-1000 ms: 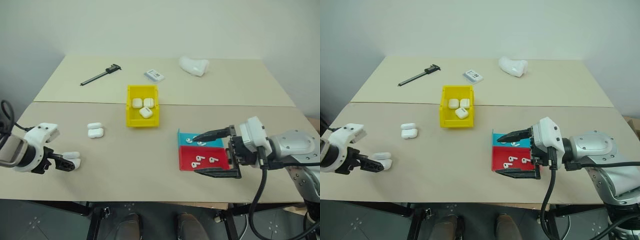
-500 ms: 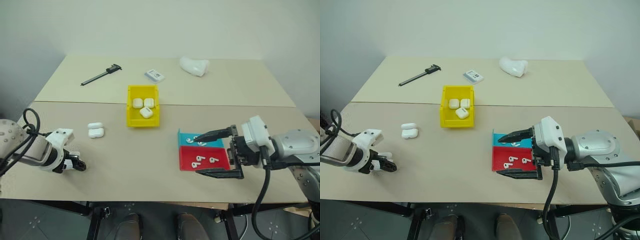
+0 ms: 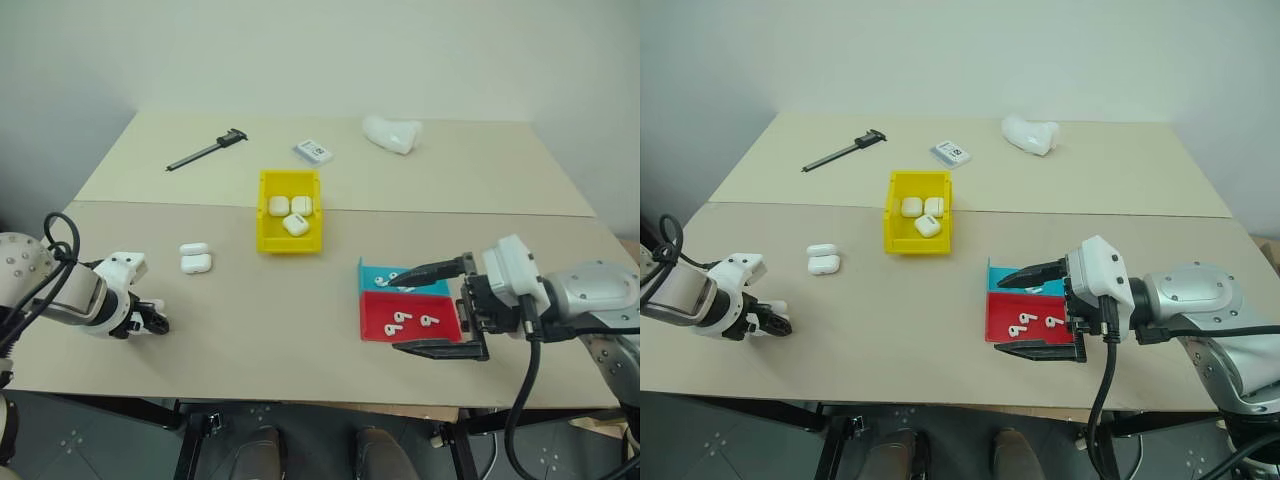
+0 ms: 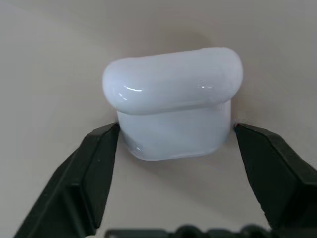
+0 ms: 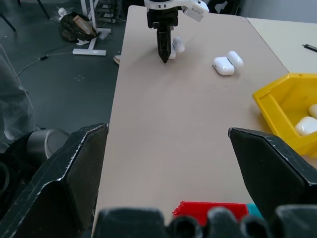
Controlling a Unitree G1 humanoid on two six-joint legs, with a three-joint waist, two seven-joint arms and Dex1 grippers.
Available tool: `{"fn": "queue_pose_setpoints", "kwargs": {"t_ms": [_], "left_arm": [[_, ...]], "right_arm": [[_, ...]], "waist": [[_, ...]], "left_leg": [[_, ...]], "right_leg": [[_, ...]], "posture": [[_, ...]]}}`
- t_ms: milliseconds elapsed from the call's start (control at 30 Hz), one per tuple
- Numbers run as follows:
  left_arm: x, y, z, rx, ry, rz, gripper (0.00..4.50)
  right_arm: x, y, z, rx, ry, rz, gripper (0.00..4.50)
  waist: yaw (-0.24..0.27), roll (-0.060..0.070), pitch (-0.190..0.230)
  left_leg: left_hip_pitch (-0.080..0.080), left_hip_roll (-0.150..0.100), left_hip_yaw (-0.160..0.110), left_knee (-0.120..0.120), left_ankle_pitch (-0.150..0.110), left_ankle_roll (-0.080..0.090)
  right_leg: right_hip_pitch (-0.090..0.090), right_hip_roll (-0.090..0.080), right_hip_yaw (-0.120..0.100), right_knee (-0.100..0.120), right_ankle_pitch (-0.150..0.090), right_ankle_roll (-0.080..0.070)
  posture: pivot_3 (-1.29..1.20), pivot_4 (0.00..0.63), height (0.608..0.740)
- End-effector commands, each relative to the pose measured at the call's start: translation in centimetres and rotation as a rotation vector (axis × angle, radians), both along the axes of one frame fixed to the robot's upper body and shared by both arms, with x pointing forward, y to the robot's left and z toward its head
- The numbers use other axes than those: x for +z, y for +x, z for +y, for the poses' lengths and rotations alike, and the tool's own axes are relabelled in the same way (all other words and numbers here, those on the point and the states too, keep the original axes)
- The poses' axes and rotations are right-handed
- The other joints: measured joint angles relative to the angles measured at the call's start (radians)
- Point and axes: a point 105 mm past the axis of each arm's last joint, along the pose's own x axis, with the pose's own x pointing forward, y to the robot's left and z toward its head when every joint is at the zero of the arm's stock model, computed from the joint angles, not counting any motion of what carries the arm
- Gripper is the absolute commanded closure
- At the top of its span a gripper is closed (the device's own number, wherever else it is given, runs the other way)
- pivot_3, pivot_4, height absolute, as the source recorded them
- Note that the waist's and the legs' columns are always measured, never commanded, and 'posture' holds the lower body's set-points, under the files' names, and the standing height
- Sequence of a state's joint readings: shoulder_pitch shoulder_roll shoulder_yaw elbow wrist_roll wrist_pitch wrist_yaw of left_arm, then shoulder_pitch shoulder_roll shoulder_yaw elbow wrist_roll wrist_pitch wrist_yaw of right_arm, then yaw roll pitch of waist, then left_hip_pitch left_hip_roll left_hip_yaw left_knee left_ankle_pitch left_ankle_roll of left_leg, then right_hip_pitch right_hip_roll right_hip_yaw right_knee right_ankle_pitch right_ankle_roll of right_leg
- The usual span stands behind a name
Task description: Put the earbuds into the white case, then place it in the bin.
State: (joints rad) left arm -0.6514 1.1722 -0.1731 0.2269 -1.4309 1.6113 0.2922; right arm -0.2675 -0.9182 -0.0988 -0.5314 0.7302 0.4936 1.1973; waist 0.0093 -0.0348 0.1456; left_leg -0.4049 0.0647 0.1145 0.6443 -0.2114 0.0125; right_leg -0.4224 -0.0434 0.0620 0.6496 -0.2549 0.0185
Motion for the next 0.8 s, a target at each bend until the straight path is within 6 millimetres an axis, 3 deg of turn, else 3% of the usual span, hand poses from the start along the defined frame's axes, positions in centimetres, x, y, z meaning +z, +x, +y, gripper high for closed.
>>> {"fn": "queue_pose_setpoints", "kwargs": {"t_ms": [33,200,300,467,567,667,733,800], "left_arm": [[1.1,-0.5,0.4,-0.008,0.009,-0.026,1.77],[4.2,-0.7,2.3,0.013,0.135,-0.161,1.78],[7.9,0.9,1.4,-0.026,0.125,-0.420,1.78],[13.1,3.4,-3.1,-0.196,0.040,-0.974,1.78],[14.3,3.7,-6.4,-0.340,-0.053,-1.219,1.78],[14.5,3.8,-10.1,-0.527,-0.205,-1.340,1.78],[15.2,3.8,-12.4,-0.633,-0.537,-1.348,1.78],[15.9,3.6,-15.2,-0.792,-0.758,-1.364,1.78]], "right_arm": [[1.1,-0.4,-0.1,0.005,0.012,-0.048,0.00],[0.9,-0.2,-0.2,-0.009,0.018,-0.049,0.00],[0.7,-0.2,-0.2,-0.017,0.020,-0.050,0.00],[0.9,-0.1,-0.5,-0.036,0.008,-0.065,0.00],[0.8,0.1,-0.9,-0.061,-0.019,-0.078,0.00],[0.6,0.5,-1.2,-0.100,-0.045,-0.099,0.00],[0.6,0.5,-1.0,-0.110,-0.043,-0.108,0.00],[0.5,0.5,-1.1,-0.128,-0.045,-0.117,0.00]], "waist": [[-0.003,0.000,0.000],[-0.010,-0.001,0.000],[-0.008,-0.001,0.000],[0.000,0.000,0.000],[0.002,0.000,0.000],[0.003,-0.001,0.000],[0.004,0.000,-0.001],[0.003,-0.001,0.000]], "left_leg": [[0.000,0.000,0.000,0.000,0.000,0.000],[-0.001,0.000,-0.002,0.000,0.000,0.000],[-0.001,0.000,-0.001,0.000,0.000,0.000],[0.000,0.000,0.001,0.000,0.000,0.000],[-0.001,0.000,0.002,0.000,0.000,0.000],[-0.002,0.000,0.002,0.000,0.000,0.000],[-0.002,0.000,0.002,0.000,0.000,0.000],[-0.002,0.000,0.002,0.001,0.000,0.000]], "right_leg": [[0.000,0.000,0.000,0.000,0.000,0.000],[-0.001,0.000,0.000,0.000,0.000,0.000],[-0.001,0.000,0.000,-0.001,0.000,0.000],[0.000,-0.002,-0.001,-0.002,0.000,0.000],[0.001,-0.002,-0.001,-0.002,0.001,-0.001],[0.001,-0.001,-0.002,-0.003,0.001,-0.001],[0.001,-0.001,-0.001,-0.003,0.001,-0.001],[0.001,0.000,-0.002,-0.002,0.001,-0.001]], "posture": [[0.00,0.150,0.740],[0.00,0.150,0.740],[0.00,0.150,0.740],[0.00,0.150,0.740],[0.00,0.150,0.740],[0.00,0.150,0.740],[0.00,0.150,0.740],[0.00,0.150,0.740]]}}
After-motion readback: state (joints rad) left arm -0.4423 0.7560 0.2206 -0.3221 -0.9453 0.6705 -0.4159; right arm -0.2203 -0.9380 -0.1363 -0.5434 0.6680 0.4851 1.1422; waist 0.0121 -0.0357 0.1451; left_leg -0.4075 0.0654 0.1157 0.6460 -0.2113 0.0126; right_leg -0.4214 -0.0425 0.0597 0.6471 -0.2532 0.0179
